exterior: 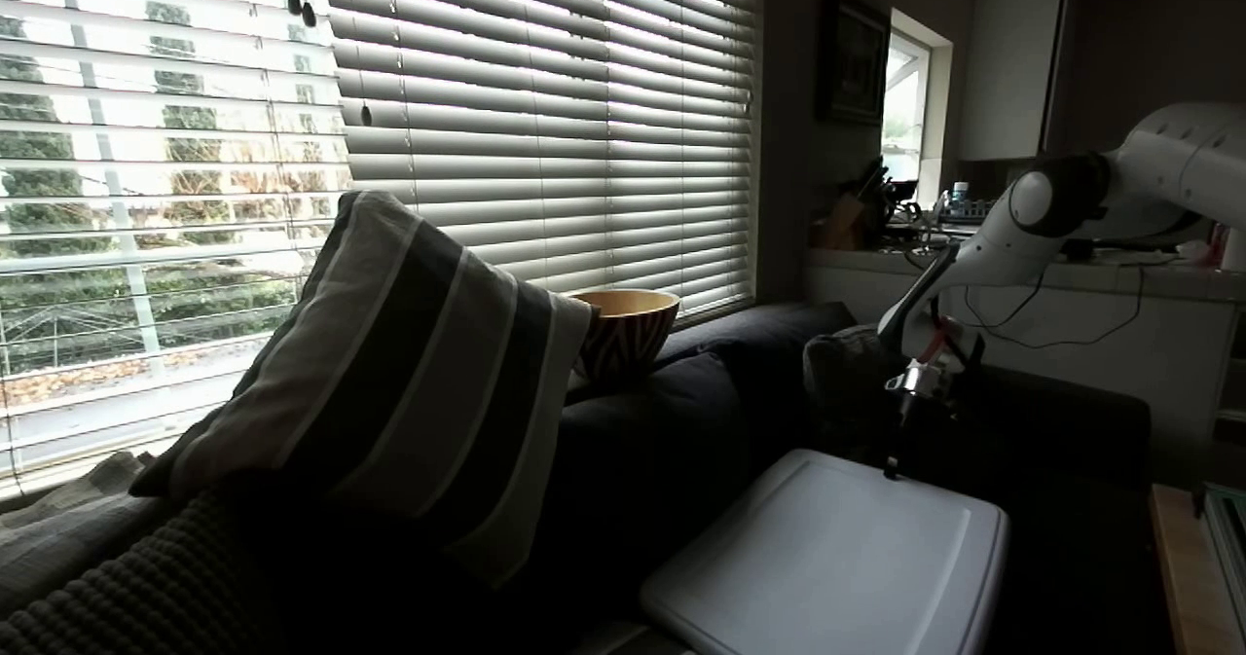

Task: Remove the lid from the bowl

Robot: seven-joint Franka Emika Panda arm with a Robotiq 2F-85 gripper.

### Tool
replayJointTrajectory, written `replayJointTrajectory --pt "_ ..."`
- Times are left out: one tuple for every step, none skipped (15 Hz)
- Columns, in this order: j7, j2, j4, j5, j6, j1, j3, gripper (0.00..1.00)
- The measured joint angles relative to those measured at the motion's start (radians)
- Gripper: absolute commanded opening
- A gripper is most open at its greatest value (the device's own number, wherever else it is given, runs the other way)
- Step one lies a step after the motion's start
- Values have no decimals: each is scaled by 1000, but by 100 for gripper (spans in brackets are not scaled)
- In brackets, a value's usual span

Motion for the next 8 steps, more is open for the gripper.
replayJointTrajectory --pt "1 -10 -14 -7 12 4 1 19" --pt "6 -20 -26 -18 24 8 3 19" --pt "7 -33 -40 -26 35 11 4 19" --pt "8 -51 -55 -34 39 14 6 19" --pt "12 -72 -74 -41 43 17 6 19" --pt "17 -93 -94 -47 47 21 6 19" --pt "23 -113 -112 -53 49 23 7 19" --pt "29 -131 -128 -56 50 25 7 19"
